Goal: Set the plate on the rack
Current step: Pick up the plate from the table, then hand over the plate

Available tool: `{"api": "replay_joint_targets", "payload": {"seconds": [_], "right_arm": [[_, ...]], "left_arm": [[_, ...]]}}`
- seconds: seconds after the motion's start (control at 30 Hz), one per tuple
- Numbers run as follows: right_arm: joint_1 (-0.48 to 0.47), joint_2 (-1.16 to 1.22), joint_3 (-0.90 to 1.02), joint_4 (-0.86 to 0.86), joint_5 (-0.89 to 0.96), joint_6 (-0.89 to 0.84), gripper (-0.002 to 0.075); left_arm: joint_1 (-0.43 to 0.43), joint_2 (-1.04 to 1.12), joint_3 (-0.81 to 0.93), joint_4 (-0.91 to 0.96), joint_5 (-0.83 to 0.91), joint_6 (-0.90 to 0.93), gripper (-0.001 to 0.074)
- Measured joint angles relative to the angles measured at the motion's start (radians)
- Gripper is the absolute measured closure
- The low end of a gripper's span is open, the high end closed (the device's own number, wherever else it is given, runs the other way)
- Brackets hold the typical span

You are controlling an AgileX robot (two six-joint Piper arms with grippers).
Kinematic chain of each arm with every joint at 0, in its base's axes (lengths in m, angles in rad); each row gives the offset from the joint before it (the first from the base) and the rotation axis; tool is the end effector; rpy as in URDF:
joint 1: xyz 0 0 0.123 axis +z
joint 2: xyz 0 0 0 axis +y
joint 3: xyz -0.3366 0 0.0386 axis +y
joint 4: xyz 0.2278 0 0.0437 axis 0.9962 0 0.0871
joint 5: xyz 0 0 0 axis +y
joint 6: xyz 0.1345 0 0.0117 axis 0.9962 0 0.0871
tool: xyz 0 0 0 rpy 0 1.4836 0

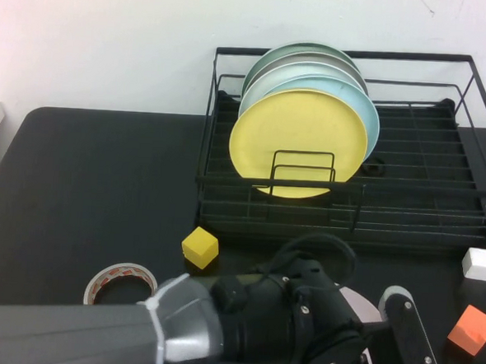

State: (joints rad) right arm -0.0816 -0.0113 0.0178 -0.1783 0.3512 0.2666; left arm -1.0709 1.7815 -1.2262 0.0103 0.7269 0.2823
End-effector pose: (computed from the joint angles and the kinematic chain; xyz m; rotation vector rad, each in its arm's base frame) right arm 0.0203 -0.0099 0.1646 0.2082 1.8240 -0.0439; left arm 0.1802 -0.3280 0.2355 1.7508 2.1660 -0.1927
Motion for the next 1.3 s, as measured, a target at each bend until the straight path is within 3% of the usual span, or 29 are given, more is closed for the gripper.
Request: {"api": "replay_joint_targets", "payload": {"seconds": [0.1,0.33,0.77,1.07,1.3], "right_arm": [[0.000,0.000,0.000,0.086,-0.006,0.059,0.0728],[0.000,0.000,0.009,0.533,-0.070,0.244,0.0728],[0.000,0.000,0.009,0.700,-0.115,0.254,0.0728],[0.000,0.028,-0.083,0.857,0.018,-0.183,0.0728],[0.000,0.377,-0.311,0.922,0.241,-0.385,0.0696]], "left_arm": [[0.000,-0.019,0.000,0.019,0.007,-0.009,0.0734],[-0.001,-0.052,0.000,0.093,0.014,-0.054,0.0734],[-0.001,-0.113,0.002,0.208,0.033,-0.121,0.0734],[-0.092,-0.151,0.005,0.426,0.049,-0.276,0.0734],[-0.195,-0.152,0.005,0.583,0.063,-0.469,0.0734]]}}
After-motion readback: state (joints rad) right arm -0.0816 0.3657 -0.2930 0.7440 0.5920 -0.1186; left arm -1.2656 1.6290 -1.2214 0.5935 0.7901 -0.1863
